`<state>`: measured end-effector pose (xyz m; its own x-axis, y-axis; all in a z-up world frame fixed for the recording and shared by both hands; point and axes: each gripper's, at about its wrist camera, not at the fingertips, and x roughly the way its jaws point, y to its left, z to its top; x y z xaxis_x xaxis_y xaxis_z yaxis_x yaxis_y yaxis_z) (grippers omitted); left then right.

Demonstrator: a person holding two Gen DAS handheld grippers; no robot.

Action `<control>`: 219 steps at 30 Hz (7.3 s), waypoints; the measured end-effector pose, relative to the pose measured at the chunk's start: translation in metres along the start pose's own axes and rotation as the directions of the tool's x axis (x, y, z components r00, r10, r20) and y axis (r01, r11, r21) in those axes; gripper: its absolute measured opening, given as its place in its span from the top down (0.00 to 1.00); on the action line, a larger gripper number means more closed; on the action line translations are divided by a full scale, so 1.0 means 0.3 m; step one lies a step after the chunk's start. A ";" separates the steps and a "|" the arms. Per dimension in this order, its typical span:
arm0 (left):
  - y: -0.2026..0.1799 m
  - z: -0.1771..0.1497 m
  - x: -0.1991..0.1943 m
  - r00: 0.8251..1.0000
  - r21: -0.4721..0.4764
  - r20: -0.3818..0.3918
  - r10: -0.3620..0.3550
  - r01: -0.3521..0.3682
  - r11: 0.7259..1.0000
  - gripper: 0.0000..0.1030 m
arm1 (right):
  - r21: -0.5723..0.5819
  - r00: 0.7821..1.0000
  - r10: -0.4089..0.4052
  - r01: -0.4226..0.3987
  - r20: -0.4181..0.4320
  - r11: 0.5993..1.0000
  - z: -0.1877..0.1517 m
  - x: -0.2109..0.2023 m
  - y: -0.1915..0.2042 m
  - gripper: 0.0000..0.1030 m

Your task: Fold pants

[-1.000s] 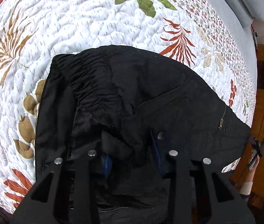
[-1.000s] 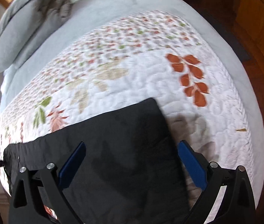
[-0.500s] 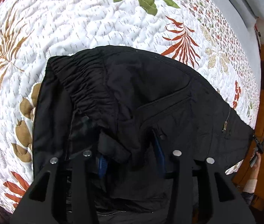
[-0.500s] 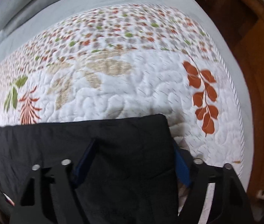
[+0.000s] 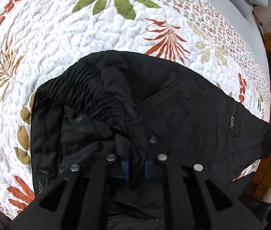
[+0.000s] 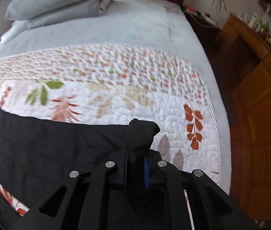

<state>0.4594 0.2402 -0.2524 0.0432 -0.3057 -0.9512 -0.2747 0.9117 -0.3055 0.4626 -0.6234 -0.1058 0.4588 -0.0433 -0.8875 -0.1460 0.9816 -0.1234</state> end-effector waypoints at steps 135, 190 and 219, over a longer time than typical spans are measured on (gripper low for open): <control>0.141 -1.430 -0.305 0.800 0.182 0.583 -0.140 0.040 0.982 0.27 | 0.726 0.937 0.253 -0.347 0.241 0.594 -1.652 -0.659 0.143 0.23; -0.087 -1.173 -0.028 0.831 0.102 0.538 0.142 -0.232 0.967 0.06 | 0.785 0.926 0.242 -0.374 0.289 0.494 -1.428 -0.390 -0.151 0.81; 0.060 -1.183 -0.103 0.729 0.005 0.615 0.301 -0.385 0.923 0.05 | 0.795 0.810 0.301 -0.571 0.503 0.205 -1.675 -0.357 -0.115 0.40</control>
<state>0.1121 0.1686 -0.2128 0.5392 0.2202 -0.8129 -0.2649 0.9606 0.0844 -0.0220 -0.7461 -0.2298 0.7688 0.3544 -0.5323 0.4050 0.3744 0.8342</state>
